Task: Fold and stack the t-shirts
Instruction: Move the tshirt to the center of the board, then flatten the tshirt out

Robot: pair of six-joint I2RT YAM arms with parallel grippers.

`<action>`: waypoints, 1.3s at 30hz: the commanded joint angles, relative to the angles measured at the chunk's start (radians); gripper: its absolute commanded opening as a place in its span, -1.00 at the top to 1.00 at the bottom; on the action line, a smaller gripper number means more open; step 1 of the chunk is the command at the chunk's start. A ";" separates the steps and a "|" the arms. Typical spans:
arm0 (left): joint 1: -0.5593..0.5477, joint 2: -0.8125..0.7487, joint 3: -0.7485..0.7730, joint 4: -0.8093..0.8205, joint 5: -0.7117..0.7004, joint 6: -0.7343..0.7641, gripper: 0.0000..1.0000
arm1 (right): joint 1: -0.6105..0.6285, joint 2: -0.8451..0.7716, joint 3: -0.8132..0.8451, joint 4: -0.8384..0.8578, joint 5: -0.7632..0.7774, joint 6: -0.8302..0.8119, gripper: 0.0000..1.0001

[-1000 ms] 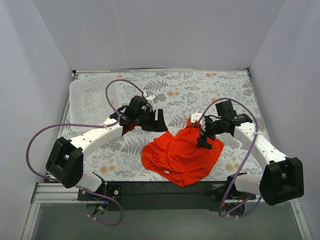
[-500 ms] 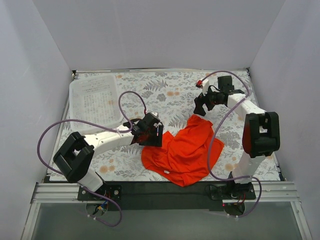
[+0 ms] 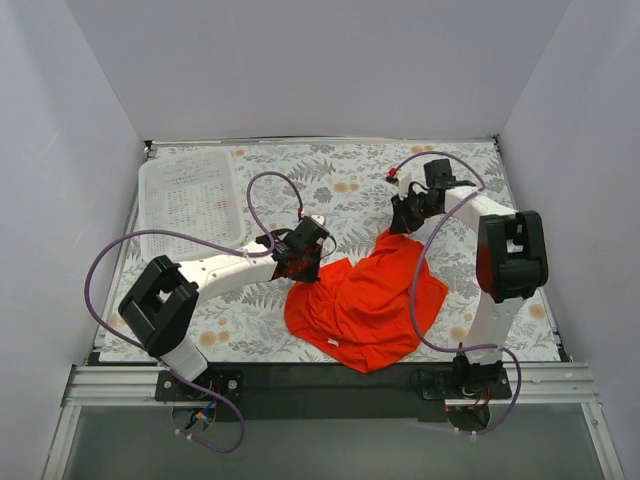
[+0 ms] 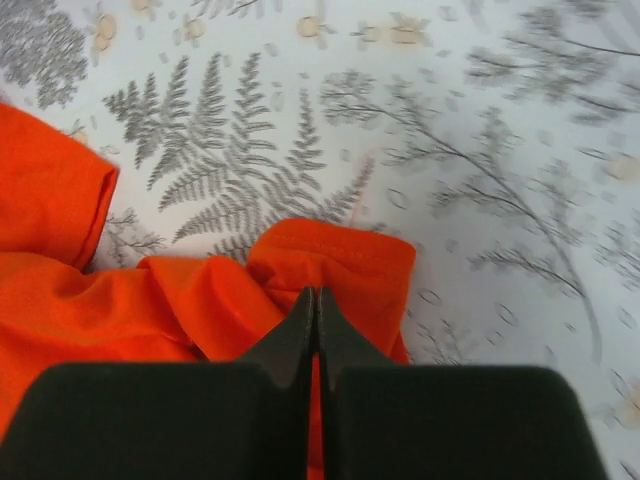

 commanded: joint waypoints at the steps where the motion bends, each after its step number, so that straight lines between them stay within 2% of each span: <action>1: 0.026 -0.053 0.118 -0.017 -0.166 0.103 1.00 | -0.092 -0.194 -0.041 0.143 0.093 0.146 0.97; 5: 0.103 -0.020 0.226 0.044 -0.238 0.206 1.00 | -0.161 -0.427 -0.205 0.414 0.400 0.325 0.97; 8: 0.178 0.063 0.350 0.107 -0.233 0.272 1.00 | -0.160 -0.509 -0.342 0.530 0.585 0.400 0.97; 10: 0.215 0.123 0.419 0.142 -0.223 0.316 1.00 | -0.197 -0.558 -0.401 0.611 0.656 0.451 0.97; 12: 0.225 0.227 0.543 0.185 -0.209 0.347 1.00 | -0.214 -0.564 -0.408 0.634 0.661 0.468 0.97; 15: 0.226 0.383 0.764 0.161 -0.225 0.376 1.00 | -0.238 -0.527 -0.379 0.644 0.672 0.485 0.97; 16: 0.227 0.423 0.816 0.144 -0.247 0.373 0.92 | -0.244 -0.517 -0.371 0.640 0.672 0.485 0.97; 17: 0.230 0.451 0.864 0.100 -0.262 0.361 0.71 | -0.256 -0.511 -0.362 0.640 0.675 0.483 0.97; 18: 0.235 0.494 0.955 0.077 -0.282 0.352 0.41 | -0.263 -0.504 -0.363 0.640 0.675 0.470 0.82; 19: 0.238 0.503 0.987 0.057 -0.316 0.335 0.03 | -0.264 -0.507 -0.363 0.642 0.672 0.450 0.60; 20: 0.241 0.505 1.013 0.020 -0.318 0.320 -0.28 | -0.272 -0.520 -0.374 0.642 0.670 0.412 0.09; 21: 0.242 0.481 1.021 0.005 -0.289 0.315 -0.36 | -0.273 -0.530 -0.380 0.640 0.666 0.389 -0.13; 23: 0.242 0.415 0.955 -0.003 -0.203 0.307 -0.39 | -0.277 -0.559 -0.397 0.633 0.534 0.303 -0.55; 24: 0.244 0.373 0.909 0.004 -0.140 0.301 -0.39 | -0.278 -0.594 -0.400 0.554 0.441 0.166 -0.62; 25: 0.239 0.270 0.764 0.017 -0.058 0.303 -0.38 | -0.284 -0.612 -0.400 0.491 0.306 0.054 -0.63; 26: 0.236 0.219 0.689 0.062 0.092 0.306 -0.38 | -0.287 -0.636 -0.400 0.388 0.029 -0.051 -0.64; 27: 0.229 0.173 0.597 0.084 0.197 0.301 -0.36 | -0.286 -0.638 -0.397 0.201 -0.096 -0.280 -0.64; 28: 0.221 0.120 0.453 0.103 0.254 0.289 -0.33 | -0.284 -0.638 -0.393 0.071 -0.203 -0.396 -0.63; 29: 0.207 0.056 0.376 0.132 0.315 0.275 -0.33 | -0.258 -0.623 -0.391 -0.018 -0.292 -0.471 -0.61; 30: 0.180 0.028 0.311 0.147 0.348 0.263 -0.29 | -0.244 -0.615 -0.396 -0.091 -0.290 -0.510 -0.60; 32: 0.141 -0.010 0.155 0.193 0.369 0.205 -0.23 | -0.218 -0.592 -0.419 -0.094 -0.229 -0.488 -0.50; 34: 0.073 -0.013 0.088 0.231 0.365 0.177 -0.20 | -0.217 -0.550 -0.425 -0.093 -0.207 -0.424 -0.42; 35: 0.052 -0.010 0.055 0.270 0.354 0.142 -0.20 | -0.217 -0.537 -0.426 -0.094 -0.192 -0.400 -0.32; 38: -0.006 0.039 0.045 0.331 0.328 0.096 -0.18 | -0.218 -0.504 -0.431 -0.093 -0.174 -0.334 -0.30; 39: -0.036 0.080 0.068 0.334 0.281 0.094 -0.18 | -0.218 -0.504 -0.431 -0.091 -0.164 -0.324 -0.30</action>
